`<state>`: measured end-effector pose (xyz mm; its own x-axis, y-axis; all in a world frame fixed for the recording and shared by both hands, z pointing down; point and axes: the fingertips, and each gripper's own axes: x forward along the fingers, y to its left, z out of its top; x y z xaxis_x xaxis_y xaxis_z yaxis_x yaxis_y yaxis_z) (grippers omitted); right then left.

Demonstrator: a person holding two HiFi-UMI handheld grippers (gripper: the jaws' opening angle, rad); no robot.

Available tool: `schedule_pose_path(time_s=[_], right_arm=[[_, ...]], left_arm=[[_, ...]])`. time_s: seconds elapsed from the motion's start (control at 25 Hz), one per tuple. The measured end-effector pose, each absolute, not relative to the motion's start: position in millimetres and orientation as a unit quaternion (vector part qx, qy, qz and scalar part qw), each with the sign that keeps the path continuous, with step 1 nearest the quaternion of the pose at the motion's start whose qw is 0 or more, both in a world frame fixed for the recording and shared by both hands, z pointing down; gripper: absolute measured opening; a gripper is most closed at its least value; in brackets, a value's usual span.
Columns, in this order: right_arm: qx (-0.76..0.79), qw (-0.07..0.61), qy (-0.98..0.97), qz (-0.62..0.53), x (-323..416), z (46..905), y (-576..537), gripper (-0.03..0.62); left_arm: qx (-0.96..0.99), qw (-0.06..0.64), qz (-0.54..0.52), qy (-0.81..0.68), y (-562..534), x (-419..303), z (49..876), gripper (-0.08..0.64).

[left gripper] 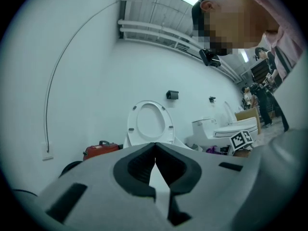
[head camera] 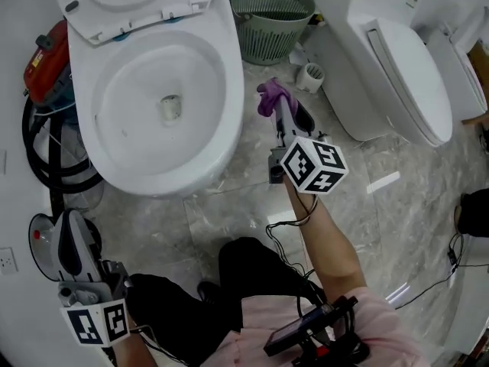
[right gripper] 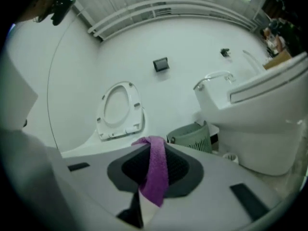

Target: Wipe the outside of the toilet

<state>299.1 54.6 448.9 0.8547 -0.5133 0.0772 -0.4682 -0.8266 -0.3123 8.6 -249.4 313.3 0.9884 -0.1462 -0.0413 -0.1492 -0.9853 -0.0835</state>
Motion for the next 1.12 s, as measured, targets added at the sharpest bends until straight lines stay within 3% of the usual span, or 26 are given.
schedule_pose_path(time_s=[0.4,1.12], right_arm=[[-0.950,0.050,0.307,0.036,210.3,317.8,13.5,0.068],[-0.932,0.000,0.362,0.033,143.0,337.7,-42.3,0.060]], left_arm=[[-0.991,0.067,0.097,0.070,-248.6,43.0,251.6,0.008],[-0.992,0.041,0.094,0.071,-232.4,46.6,273.7,0.008]])
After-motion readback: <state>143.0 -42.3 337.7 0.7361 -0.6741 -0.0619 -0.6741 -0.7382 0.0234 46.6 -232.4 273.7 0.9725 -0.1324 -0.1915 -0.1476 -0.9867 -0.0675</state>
